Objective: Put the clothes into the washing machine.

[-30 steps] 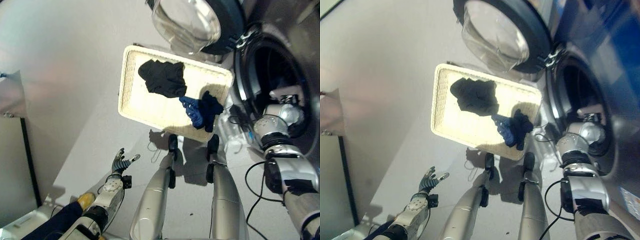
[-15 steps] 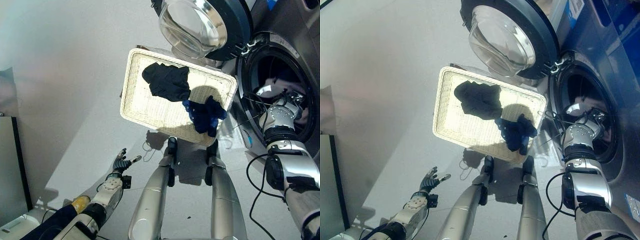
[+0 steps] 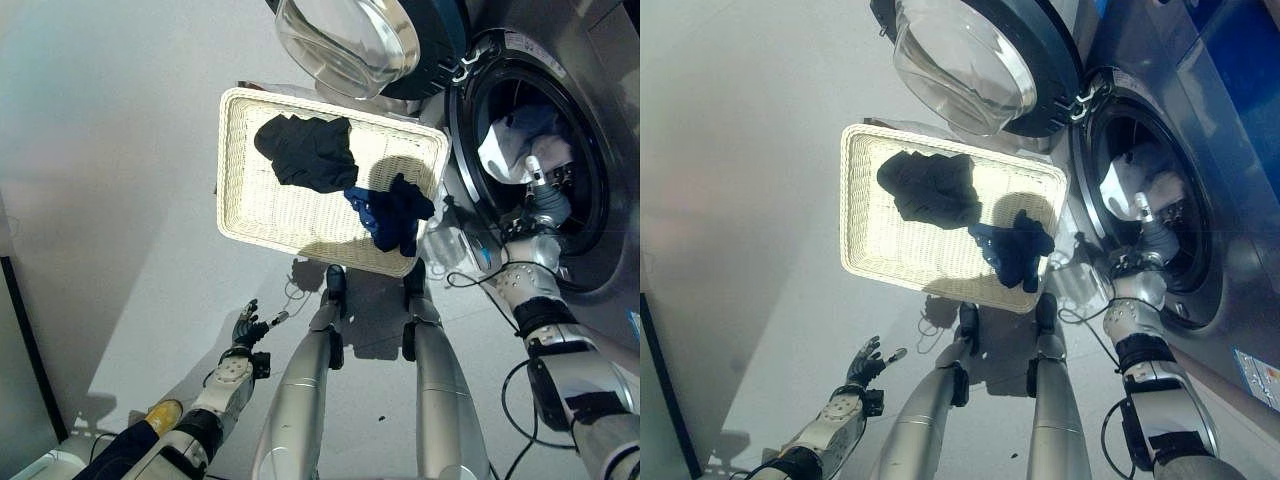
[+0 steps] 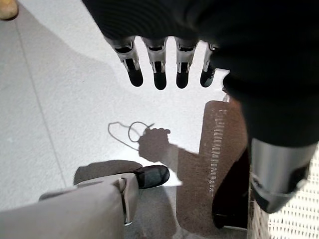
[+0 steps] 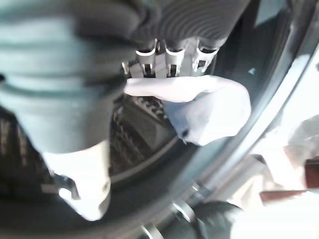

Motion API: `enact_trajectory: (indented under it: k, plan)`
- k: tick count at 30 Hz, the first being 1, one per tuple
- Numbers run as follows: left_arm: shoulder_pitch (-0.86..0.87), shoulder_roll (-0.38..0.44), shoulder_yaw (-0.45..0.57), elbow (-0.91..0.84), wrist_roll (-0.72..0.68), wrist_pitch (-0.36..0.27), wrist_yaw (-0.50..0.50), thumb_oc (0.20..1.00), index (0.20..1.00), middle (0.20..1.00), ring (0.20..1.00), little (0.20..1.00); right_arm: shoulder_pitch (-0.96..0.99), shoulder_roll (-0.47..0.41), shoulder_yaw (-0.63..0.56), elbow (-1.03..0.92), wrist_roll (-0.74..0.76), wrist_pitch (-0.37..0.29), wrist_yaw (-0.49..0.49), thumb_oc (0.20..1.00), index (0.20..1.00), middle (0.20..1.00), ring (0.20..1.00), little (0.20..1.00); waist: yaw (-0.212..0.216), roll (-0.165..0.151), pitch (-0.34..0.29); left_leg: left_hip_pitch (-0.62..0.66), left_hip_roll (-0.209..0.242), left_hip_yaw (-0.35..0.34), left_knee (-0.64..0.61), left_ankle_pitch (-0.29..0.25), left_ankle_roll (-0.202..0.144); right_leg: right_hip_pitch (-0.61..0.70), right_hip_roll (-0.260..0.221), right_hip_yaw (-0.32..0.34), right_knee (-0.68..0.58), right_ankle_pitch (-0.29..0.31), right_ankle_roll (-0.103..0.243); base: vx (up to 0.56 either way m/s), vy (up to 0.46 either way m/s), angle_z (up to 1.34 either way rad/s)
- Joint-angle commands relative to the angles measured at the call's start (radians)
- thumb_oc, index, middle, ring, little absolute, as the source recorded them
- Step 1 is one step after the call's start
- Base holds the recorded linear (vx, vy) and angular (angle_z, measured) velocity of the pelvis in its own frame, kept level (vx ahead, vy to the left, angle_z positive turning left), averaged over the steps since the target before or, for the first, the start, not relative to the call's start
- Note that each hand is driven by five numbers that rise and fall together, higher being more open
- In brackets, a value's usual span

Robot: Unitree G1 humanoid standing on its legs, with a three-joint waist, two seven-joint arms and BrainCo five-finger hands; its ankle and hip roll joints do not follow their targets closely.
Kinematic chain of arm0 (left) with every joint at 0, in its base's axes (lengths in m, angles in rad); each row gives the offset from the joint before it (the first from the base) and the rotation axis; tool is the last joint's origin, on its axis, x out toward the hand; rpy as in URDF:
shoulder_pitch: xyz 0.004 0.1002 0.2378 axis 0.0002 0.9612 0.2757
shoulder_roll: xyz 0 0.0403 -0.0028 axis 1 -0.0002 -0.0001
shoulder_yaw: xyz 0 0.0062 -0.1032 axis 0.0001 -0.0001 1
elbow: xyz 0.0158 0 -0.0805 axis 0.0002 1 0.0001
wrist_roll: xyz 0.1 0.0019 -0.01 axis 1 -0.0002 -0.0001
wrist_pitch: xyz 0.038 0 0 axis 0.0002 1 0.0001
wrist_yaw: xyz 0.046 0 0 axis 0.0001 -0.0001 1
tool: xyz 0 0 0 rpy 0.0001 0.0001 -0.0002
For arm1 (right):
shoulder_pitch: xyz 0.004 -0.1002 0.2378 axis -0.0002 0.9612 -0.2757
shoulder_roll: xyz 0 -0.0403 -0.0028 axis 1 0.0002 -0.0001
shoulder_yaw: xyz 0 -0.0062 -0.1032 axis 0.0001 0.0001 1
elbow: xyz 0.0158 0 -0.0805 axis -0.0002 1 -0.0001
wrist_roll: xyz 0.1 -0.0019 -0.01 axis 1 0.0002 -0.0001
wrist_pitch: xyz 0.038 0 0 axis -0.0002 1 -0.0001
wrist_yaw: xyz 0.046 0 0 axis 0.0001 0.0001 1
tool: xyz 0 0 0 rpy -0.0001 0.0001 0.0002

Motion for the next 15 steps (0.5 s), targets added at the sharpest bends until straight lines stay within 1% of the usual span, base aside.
enact_trajectory:
  k: [1,3,4,5,6,9,10,13,15]
  plan:
    - [0.06,-0.001,0.044,0.013,0.022,-0.041,0.029,1.0,1.0,1.0,1.0,1.0,0.057,0.006,0.057,-0.136,-0.187,-0.057,-0.073,1.0,1.0,1.0,1.0,1.0,-0.019,0.0,-0.013,-0.008,-0.03,-0.022,-0.02,0.011,-0.028,0.009,0.1,-0.056,0.078,-0.101,0.008,-0.08,0.09,0.02]
    - [0.061,-0.01,0.047,0.012,0.025,-0.048,0.04,1.0,1.0,1.0,1.0,1.0,0.085,0.025,0.092,-0.187,-0.266,-0.058,-0.11,1.0,1.0,1.0,1.0,1.0,-0.023,-0.01,-0.013,-0.016,-0.029,-0.019,-0.023,0.014,-0.025,0.001,0.102,-0.053,0.071,-0.092,0.011,-0.08,0.064,0.03]
    - [0.059,-0.014,0.05,0.013,0.027,-0.053,0.042,1.0,1.0,1.0,1.0,1.0,0.091,0.032,0.107,-0.216,-0.294,-0.053,-0.119,1.0,1.0,1.0,1.0,1.0,-0.024,-0.014,-0.013,-0.026,-0.027,-0.018,-0.027,0.022,-0.024,-0.007,0.105,-0.052,0.062,-0.078,0.012,-0.06,0.054,0.03]
    - [0.064,-0.015,0.05,0.014,0.027,-0.055,0.042,1.0,1.0,1.0,1.0,1.0,0.099,0.035,0.113,-0.226,-0.298,-0.051,-0.119,1.0,1.0,1.0,1.0,1.0,-0.026,-0.017,-0.013,-0.02,-0.029,-0.017,-0.025,0.015,-0.023,-0.002,0.103,-0.051,0.066,-0.086,0.013,-0.08,0.068,0.01]
    - [0.07,-0.018,0.053,0.016,0.03,-0.061,0.044,1.0,1.0,1.0,1.0,1.0,0.12,0.048,0.13,-0.265,-0.303,-0.039,-0.121,1.0,1.0,1.0,1.0,1.0,-0.029,-0.027,-0.013,-0.017,-0.029,-0.015,-0.032,0.015,-0.022,0.0,0.103,-0.05,0.055,-0.078,0.018,-0.05,0.06,0.0]
    - [0.071,-0.022,0.056,0.017,0.03,-0.062,0.047,1.0,1.0,1.0,1.0,1.0,0.133,0.06,0.149,-0.279,-0.313,-0.016,-0.094,1.0,1.0,1.0,1.0,1.0,-0.032,-0.036,-0.013,-0.018,-0.03,-0.013,-0.035,0.014,-0.02,0.001,0.102,-0.048,0.041,-0.067,0.022,-0.08,0.074,0.01]
    - [0.069,-0.026,0.058,0.017,0.025,-0.06,0.052,1.0,1.0,1.0,1.0,1.0,0.136,0.06,0.174,-0.296,-0.363,0.014,-0.115,1.0,1.0,1.0,1.0,1.0,-0.034,-0.044,-0.013,-0.017,-0.032,-0.008,-0.038,0.014,-0.018,0.002,0.1,-0.047,0.03,-0.057,0.026,-0.09,0.083,0.03]
    - [0.072,-0.026,0.064,0.025,0.032,-0.061,0.052,1.0,1.0,1.0,1.0,1.0,0.138,0.053,0.192,-0.322,-0.408,0.031,-0.143,1.0,1.0,1.0,1.0,1.0,-0.035,-0.05,-0.013,-0.007,-0.034,-0.002,-0.041,0.01,-0.014,0.011,0.096,-0.044,0.017,-0.049,0.033,-0.08,0.076,0.06]
    - [0.071,-0.027,0.07,0.033,0.033,-0.068,0.056,1.0,1.0,1.0,1.0,1.0,0.131,0.055,0.193,-0.331,-0.403,0.039,-0.152,1.0,1.0,1.0,1.0,1.0,-0.036,-0.053,-0.013,0.004,-0.035,0.002,-0.047,0.008,-0.012,0.018,0.093,-0.044,0.008,-0.041,0.038,-0.07,0.088,0.05]
